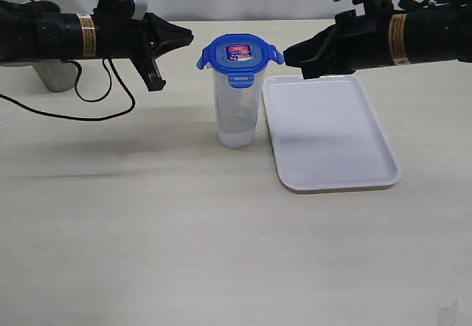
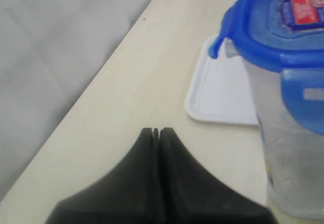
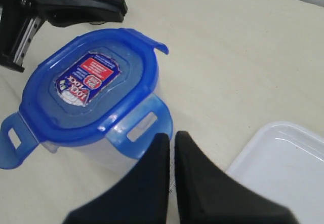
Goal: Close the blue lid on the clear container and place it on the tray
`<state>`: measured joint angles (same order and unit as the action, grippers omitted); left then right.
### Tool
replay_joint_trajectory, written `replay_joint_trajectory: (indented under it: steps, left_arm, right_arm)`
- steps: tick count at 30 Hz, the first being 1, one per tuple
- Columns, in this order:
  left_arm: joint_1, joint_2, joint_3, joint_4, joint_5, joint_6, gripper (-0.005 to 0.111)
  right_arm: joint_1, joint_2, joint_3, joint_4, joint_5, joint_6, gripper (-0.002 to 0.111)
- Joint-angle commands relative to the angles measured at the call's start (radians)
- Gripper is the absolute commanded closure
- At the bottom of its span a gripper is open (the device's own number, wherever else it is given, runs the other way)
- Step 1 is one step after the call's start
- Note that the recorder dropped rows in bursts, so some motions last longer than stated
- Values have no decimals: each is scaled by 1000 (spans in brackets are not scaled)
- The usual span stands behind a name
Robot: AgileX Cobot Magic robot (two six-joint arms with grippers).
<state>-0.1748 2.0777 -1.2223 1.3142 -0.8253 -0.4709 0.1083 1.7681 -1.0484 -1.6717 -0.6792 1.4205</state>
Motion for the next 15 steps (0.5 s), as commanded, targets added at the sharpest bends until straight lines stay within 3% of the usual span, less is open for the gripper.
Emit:
replay_joint_trajectory:
  steps: [1,5,8,11,15]
  left_arm:
    - [0,-69,36,-82,109,4,107]
    - [-6,-103,48,-164,234,10,107]
    - [-34,-117,48,-327,428,112,107]
    - [-73,-132,44,-663,576,359,107]
    - [-99,-169,44,-1170,646,794,107]
  right_arm:
    - [-1,0,-6,8,6,-12,104]
    - [-1,0,-6,8,4,-12,104]
    - [-1,0,-6,8,4,-12,104]
    - [-1,0,-6,8,4,-12,104]
    - [-1,0,-6,8,2,-12,104]
